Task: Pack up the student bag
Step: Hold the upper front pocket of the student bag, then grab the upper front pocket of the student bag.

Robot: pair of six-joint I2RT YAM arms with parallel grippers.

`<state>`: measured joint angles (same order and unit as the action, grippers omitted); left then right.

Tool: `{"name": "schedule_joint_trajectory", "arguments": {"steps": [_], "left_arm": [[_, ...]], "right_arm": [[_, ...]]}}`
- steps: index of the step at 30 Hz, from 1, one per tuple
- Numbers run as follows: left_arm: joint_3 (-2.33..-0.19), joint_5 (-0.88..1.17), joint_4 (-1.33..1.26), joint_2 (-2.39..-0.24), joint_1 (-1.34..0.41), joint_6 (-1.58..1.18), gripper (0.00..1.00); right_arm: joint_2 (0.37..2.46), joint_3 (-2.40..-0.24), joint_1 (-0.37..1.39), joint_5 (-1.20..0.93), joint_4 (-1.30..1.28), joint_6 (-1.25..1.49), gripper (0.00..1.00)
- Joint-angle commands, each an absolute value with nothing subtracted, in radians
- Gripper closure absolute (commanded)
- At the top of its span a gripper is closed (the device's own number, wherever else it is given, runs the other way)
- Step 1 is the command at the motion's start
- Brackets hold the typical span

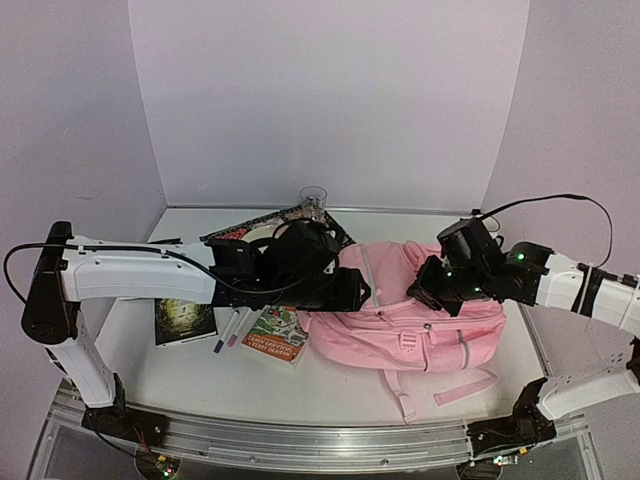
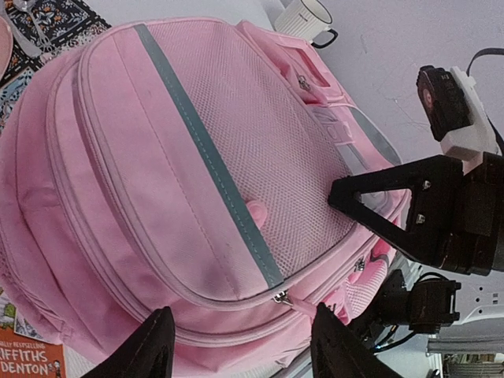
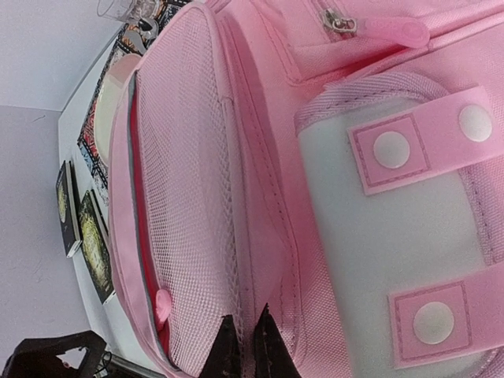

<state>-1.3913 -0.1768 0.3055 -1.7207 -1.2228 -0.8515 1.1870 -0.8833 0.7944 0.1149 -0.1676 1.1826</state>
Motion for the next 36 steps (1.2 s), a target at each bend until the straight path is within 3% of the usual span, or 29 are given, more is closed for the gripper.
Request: {"name": "schedule_joint_trajectory", "arguments": {"steps": [1, 9, 24, 36], "left_arm": [[-1.391, -0.151, 0.260, -1.738, -1.252, -0.943, 0.45], [-1.407, -0.218, 0.255, -1.784, -1.312, -1.085, 0.55], [-1.421, -0.379, 0.234, -1.795, -1.349, -1.269, 0.52], [-1.445, -0.380, 0.222, -1.865, -1.348, -1.319, 0.60]], "right_arm": [[1.173, -0.953, 0.820, 0.210, -0.008, 1.230, 1.00], [1.173, -0.932, 0.827, 0.164, 0.073, 1.220, 1.00], [1.157, -0.843, 0.835, 0.150, 0.158, 1.180, 1.00], [1.171, -0.825, 0.859, 0.151, 0.190, 1.144, 1.00]]}}
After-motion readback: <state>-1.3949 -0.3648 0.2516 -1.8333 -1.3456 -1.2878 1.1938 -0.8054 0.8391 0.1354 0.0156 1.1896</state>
